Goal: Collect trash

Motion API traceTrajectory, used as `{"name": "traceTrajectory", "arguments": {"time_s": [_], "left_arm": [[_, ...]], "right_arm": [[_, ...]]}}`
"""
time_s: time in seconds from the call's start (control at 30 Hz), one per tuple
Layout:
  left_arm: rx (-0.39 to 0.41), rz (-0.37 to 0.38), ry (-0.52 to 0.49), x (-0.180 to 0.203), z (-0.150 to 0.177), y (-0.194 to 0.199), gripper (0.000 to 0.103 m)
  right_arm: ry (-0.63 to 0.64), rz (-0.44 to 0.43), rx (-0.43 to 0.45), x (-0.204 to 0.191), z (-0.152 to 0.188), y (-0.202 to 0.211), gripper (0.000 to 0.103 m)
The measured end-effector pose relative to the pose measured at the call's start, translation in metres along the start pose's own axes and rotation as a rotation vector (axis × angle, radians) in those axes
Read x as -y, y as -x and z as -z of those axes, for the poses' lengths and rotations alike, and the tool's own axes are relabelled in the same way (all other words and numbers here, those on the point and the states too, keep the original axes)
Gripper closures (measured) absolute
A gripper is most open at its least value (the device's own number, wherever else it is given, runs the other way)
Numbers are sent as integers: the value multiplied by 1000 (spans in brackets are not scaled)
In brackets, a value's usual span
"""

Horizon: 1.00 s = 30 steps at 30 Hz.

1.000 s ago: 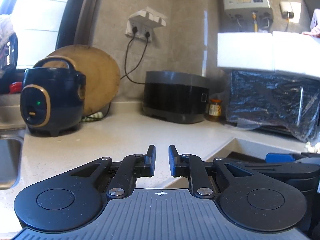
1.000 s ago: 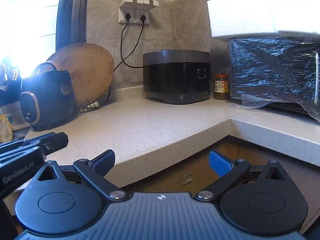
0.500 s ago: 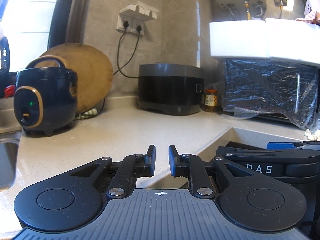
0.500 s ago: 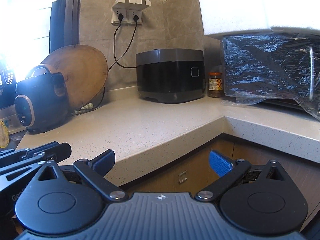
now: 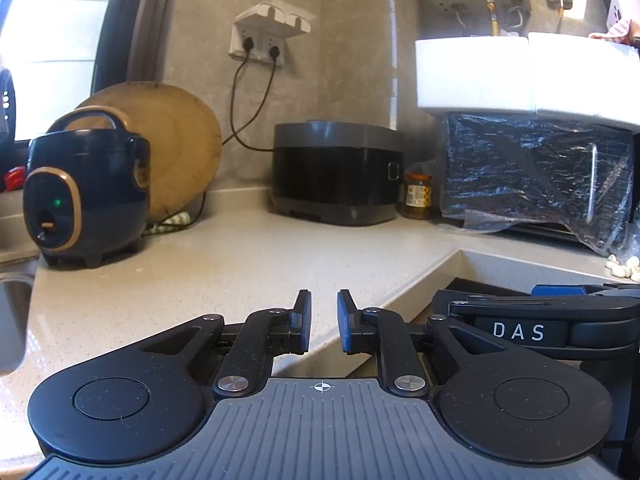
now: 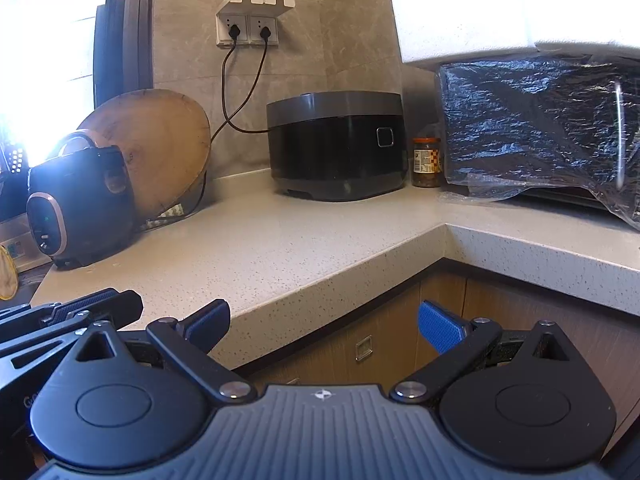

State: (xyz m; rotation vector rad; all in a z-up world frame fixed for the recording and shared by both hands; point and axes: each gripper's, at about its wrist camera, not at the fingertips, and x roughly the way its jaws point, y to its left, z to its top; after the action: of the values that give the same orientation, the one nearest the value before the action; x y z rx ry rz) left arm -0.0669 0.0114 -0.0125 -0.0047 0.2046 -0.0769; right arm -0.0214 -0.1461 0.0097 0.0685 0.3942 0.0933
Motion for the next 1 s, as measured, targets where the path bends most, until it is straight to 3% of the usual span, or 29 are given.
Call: {"name": "traceTrajectory", "arguments": {"time_s": [1.0], "left_arm": [[29, -23, 5, 4, 0, 2, 85]], "right_arm": [[-12, 0, -12, -1, 5, -1, 2]]}}
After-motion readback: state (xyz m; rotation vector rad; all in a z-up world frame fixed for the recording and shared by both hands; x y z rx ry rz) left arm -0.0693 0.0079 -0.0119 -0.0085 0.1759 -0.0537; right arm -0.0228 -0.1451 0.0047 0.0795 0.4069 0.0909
